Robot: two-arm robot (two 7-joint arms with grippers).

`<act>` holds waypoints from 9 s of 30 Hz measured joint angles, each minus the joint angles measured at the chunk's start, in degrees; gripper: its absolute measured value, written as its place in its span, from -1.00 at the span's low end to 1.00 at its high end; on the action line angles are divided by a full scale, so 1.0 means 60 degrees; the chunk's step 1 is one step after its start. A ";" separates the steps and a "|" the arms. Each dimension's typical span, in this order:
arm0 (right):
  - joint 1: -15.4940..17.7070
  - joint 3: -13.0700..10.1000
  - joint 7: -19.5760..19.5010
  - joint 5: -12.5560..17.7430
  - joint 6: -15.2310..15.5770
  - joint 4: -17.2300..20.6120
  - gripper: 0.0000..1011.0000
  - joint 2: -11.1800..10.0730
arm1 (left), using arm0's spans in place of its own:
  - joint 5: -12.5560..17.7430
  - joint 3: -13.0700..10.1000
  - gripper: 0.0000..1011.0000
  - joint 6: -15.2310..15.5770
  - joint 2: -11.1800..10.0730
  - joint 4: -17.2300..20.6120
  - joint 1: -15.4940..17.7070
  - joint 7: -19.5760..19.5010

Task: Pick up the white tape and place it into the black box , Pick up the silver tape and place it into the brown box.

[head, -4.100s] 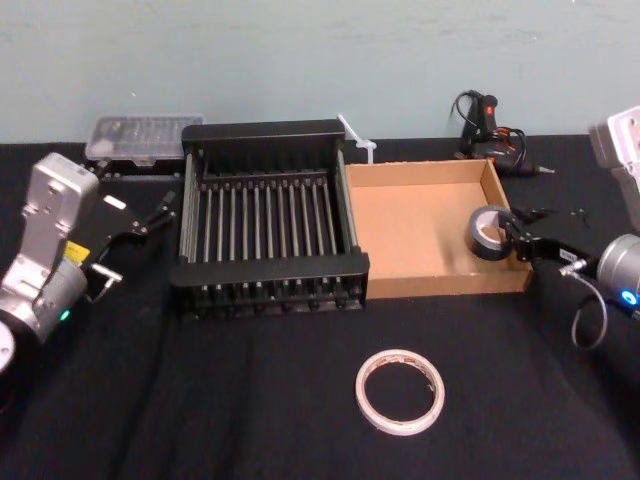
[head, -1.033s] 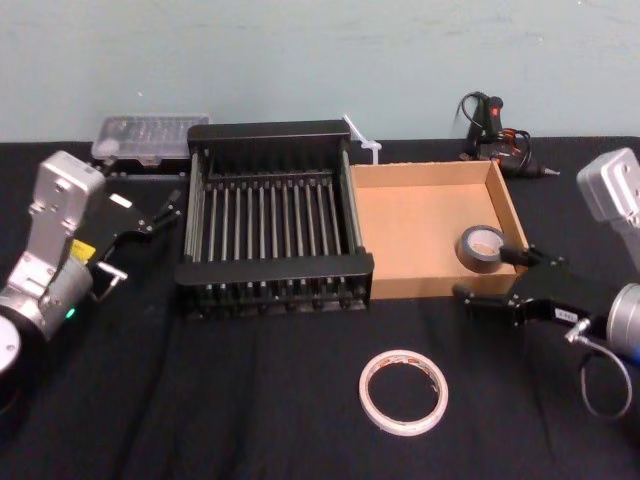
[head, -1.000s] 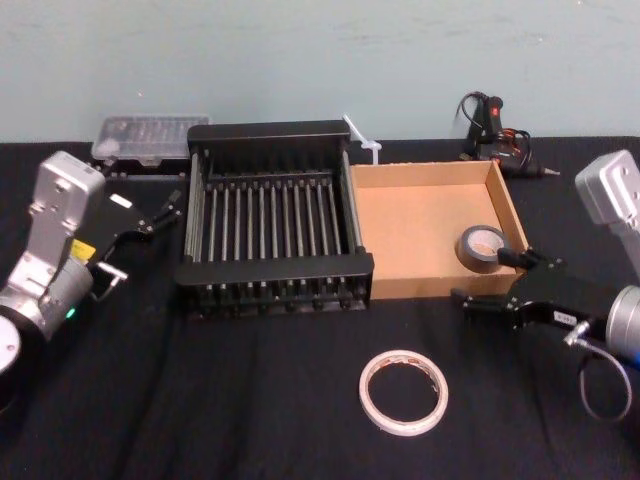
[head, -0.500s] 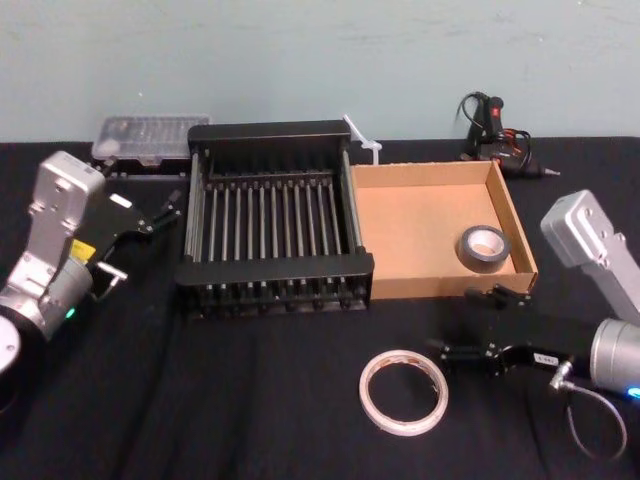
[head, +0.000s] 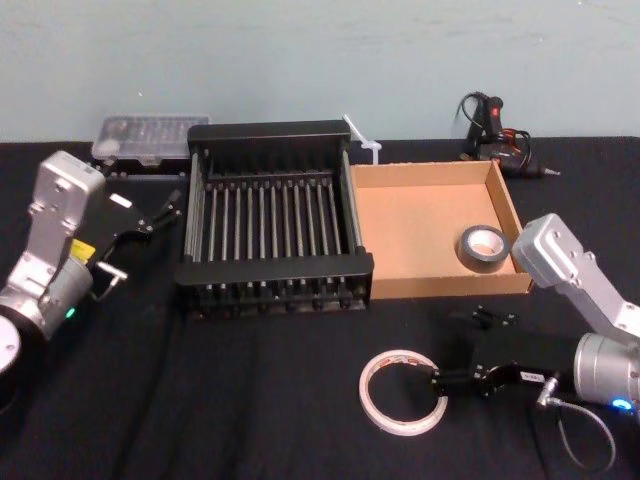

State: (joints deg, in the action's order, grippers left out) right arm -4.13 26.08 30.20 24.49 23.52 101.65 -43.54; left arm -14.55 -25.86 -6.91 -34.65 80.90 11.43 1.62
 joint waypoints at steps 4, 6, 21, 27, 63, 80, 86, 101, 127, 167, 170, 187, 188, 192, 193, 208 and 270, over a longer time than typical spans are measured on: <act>-0.0123 0.0133 -0.0046 -0.0104 0.0003 -0.0163 0.98 0.0080 | 0.0000 0.0000 0.98 0.0000 0.0000 0.0000 -0.0001 0.0000; -0.0225 0.0254 -0.0076 -0.0194 0.0010 -0.0308 0.98 0.0167 | 0.0000 0.0000 0.98 0.0000 0.0000 0.0000 -0.0001 0.0000; -0.0576 0.0648 0.0077 -0.0492 0.0012 -0.0713 0.98 0.0413 | 0.0000 0.0000 0.98 0.0000 0.0000 0.0000 0.0000 0.0000; -0.0646 0.0754 0.0182 -0.0559 0.0013 -0.0754 0.98 0.0436 | 0.0000 0.0000 0.98 0.0000 0.0001 0.0000 -0.0001 0.0000; -0.0901 0.1130 0.0450 -0.0692 0.0151 -0.1029 0.98 0.0562 | 0.0000 0.0000 0.98 0.0000 0.0000 0.0000 0.0000 0.0000; -0.0916 0.1169 0.0431 -0.0671 0.0177 -0.1063 0.98 0.0584 | 0.0000 0.0000 0.98 0.0000 0.0000 0.0000 -0.0001 0.0000; -0.0914 0.1169 0.0414 -0.0664 0.0181 -0.1068 0.98 0.0592 | -0.0001 0.0000 0.98 0.0000 0.0000 0.0000 -0.0001 0.0000; -0.0904 0.1162 0.0414 -0.0655 0.0178 -0.1066 0.91 0.0584 | 0.0000 0.0000 0.98 0.0000 0.0000 0.0000 0.0000 0.0000; -0.0904 0.1161 0.0415 -0.0655 0.0173 -0.1056 -0.56 0.0584 | -0.0001 0.0000 0.98 0.0001 0.0000 0.0000 0.0000 0.0000; -0.0778 0.0405 0.0049 0.0154 0.0088 -0.0729 -0.83 0.0414 | 0.0000 0.0000 0.98 0.0000 0.0000 0.0000 -0.0001 0.0000; -0.0810 0.0209 -0.0156 0.0248 0.0039 -0.0730 -0.83 0.0421 | 0.0000 0.0000 0.98 0.0000 0.0000 0.0000 0.0000 0.0000; -0.1366 -0.0599 -0.1040 0.0524 0.0041 -0.1107 -0.83 0.0839 | 0.0000 0.0000 0.98 0.0000 0.0000 0.0000 0.0000 0.0000; -0.1440 -0.0629 -0.1090 0.0530 0.0073 -0.1155 -0.83 0.0890 | 0.0001 0.0000 0.98 0.0000 0.0000 0.0000 0.0000 0.0000; -0.1655 -0.0641 -0.1148 0.0529 0.0131 -0.1307 -0.83 0.1036 | 0.0000 0.0000 0.98 0.0000 0.0000 0.0000 0.0000 0.0001; -0.1756 -0.0630 -0.1159 0.0525 0.0153 -0.1379 -0.83 0.1103 | 0.0000 0.0000 0.98 0.0000 0.0000 0.0000 0.0000 0.0000; -0.3010 -0.0034 -0.0955 0.0202 0.0351 -0.2288 -0.83 0.1838 | 0.0000 0.0000 0.98 0.0000 0.0000 0.0000 -0.0001 0.0000; -0.5077 0.1371 -0.0176 -0.0831 -0.0145 -0.4449 -0.45 0.3652 | 0.0000 0.0000 0.98 0.0000 0.0000 0.0000 0.0000 0.0000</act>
State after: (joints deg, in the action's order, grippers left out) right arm -34.59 34.31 29.14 19.51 22.65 74.96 -21.63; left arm -14.55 -25.86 -6.91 -34.65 80.90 11.43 1.62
